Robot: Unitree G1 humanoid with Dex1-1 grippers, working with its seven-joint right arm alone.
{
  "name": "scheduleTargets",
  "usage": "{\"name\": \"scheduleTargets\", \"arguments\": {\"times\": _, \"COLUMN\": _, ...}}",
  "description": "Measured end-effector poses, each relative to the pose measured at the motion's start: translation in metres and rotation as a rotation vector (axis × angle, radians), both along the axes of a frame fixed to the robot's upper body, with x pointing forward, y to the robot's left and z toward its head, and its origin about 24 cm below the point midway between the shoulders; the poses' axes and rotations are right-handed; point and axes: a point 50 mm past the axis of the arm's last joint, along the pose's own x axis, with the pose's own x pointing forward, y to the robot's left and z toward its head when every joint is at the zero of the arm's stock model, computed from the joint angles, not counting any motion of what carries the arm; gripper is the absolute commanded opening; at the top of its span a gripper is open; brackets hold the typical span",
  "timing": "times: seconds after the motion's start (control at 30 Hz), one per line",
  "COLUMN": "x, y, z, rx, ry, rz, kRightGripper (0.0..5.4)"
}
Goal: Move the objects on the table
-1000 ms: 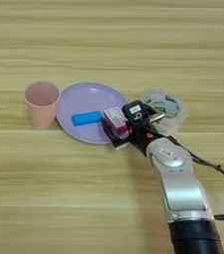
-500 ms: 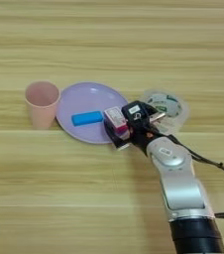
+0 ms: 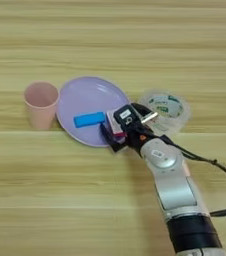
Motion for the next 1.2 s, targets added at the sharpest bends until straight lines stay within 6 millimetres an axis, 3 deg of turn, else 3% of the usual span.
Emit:
{"name": "scheduleTargets", "arguments": {"times": 0.4, "x": 0.0010, "y": -0.0013, "z": 0.0003, "rx": -0.001, "ry": -0.008, "rz": 0.003, "kRightGripper": 5.36}}
{"name": "scheduleTargets", "arguments": {"times": 1.2, "x": -0.0059, "y": 0.0062, "z": -0.0015, "rx": -0.003, "ry": 0.085, "rz": 0.076, "kRightGripper": 2.62}}
